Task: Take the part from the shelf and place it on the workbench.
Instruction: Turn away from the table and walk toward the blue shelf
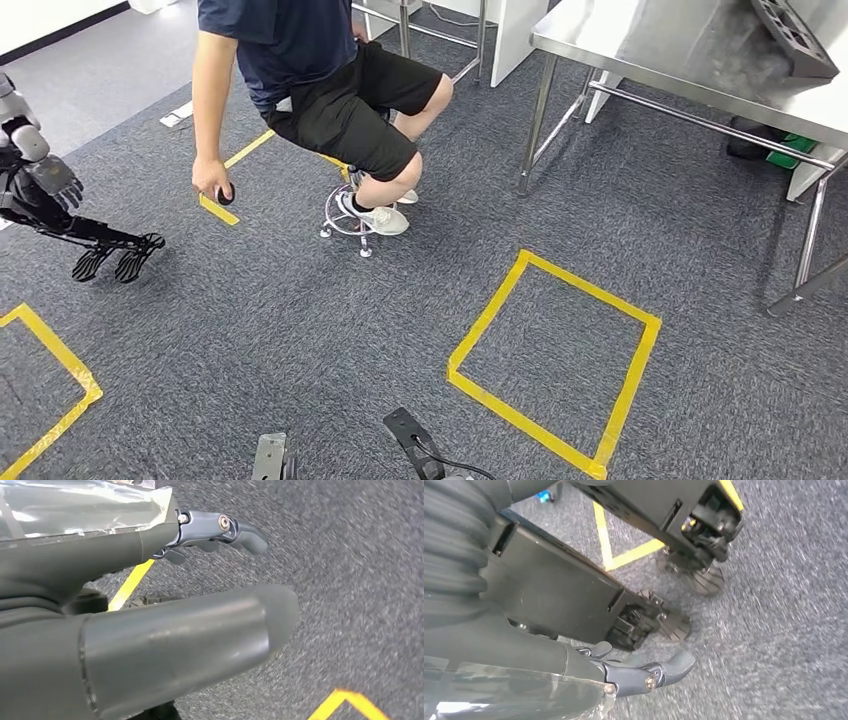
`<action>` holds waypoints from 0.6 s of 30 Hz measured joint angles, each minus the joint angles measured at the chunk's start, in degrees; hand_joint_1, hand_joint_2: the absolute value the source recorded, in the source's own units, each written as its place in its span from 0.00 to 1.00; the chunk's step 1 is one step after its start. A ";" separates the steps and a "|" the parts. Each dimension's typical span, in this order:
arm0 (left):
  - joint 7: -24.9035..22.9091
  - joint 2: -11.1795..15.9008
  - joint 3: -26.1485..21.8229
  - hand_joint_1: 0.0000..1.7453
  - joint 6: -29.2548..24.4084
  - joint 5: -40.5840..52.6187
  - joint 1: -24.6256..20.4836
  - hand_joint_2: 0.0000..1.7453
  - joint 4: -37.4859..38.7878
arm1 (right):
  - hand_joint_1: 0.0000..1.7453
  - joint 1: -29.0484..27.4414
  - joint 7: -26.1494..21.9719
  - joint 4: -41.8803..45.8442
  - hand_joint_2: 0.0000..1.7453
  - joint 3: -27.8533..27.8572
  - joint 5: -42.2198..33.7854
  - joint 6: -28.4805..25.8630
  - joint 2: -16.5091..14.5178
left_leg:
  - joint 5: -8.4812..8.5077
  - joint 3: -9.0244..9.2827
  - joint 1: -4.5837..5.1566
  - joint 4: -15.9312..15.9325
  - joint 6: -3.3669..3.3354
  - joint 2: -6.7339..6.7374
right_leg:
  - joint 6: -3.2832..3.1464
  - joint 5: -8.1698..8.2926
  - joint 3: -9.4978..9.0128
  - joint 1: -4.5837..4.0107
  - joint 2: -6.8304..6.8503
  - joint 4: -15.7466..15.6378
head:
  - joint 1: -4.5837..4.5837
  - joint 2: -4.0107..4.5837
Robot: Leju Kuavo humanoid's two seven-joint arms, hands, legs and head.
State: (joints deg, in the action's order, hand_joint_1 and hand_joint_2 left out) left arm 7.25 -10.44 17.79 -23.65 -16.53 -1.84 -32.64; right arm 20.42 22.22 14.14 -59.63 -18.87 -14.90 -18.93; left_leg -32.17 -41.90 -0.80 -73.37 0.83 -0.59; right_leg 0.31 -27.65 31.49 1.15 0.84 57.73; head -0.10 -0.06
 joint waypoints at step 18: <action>0.39 -0.10 -2.35 0.00 2.16 -1.37 -0.05 0.00 0.34 | 0.00 0.48 -6.60 -0.02 1.00 -5.04 -0.12 -4.02 0.27 | 6.85 8.05 0.38 15.71 -3.29 -1.14 | 2.68 -3.07 5.18 -0.34 -0.72 9.29 | -0.20 0.01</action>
State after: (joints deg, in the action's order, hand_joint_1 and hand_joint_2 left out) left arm 7.64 -10.54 15.44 -21.50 -17.91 -1.90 -32.30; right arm 20.90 15.62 14.12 -64.68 -18.99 -18.92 -18.67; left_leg -25.33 -33.85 -0.42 -57.66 -2.47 -1.73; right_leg 2.99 -30.72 36.67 0.81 0.12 67.02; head -0.30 -0.05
